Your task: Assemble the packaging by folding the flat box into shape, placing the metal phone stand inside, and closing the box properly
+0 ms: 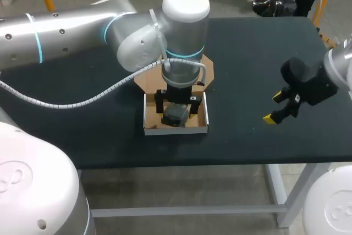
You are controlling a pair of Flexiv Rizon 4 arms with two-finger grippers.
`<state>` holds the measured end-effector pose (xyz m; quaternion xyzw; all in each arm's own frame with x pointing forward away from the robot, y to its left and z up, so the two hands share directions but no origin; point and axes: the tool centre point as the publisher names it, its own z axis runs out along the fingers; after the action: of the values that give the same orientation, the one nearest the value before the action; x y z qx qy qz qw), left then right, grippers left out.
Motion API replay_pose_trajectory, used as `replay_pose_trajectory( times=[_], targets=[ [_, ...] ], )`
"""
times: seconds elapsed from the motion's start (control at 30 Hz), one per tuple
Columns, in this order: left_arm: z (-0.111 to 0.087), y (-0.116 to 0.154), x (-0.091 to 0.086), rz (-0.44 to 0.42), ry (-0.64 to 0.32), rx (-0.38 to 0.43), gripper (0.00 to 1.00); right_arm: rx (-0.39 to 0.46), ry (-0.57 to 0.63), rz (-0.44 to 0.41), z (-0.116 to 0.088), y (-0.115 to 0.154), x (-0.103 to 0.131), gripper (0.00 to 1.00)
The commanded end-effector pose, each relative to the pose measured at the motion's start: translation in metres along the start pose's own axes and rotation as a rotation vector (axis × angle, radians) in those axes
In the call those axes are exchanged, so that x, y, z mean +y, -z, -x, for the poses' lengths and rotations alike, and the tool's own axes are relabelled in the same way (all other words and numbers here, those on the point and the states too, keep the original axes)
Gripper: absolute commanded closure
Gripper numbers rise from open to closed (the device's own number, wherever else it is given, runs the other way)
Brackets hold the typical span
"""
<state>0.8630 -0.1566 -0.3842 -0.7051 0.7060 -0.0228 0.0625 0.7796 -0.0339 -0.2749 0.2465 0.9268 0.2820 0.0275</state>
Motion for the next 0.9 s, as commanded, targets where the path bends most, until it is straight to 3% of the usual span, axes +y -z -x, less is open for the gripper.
replay_pose_trajectory(
  times=[0.03,0.43,0.9],
  targets=[
    [-0.001,0.001,0.001,-0.003,0.001,-0.005,0.00,0.004,0.001,0.002,0.000,0.002,0.000,0.00],
    [0.000,-0.001,0.006,0.004,0.025,0.011,0.00,0.004,0.001,0.002,0.000,0.002,0.000,0.00],
    [-0.002,-0.004,0.030,0.032,0.050,0.014,0.00,0.004,0.001,0.002,0.000,0.002,0.000,0.00]
  ],
)
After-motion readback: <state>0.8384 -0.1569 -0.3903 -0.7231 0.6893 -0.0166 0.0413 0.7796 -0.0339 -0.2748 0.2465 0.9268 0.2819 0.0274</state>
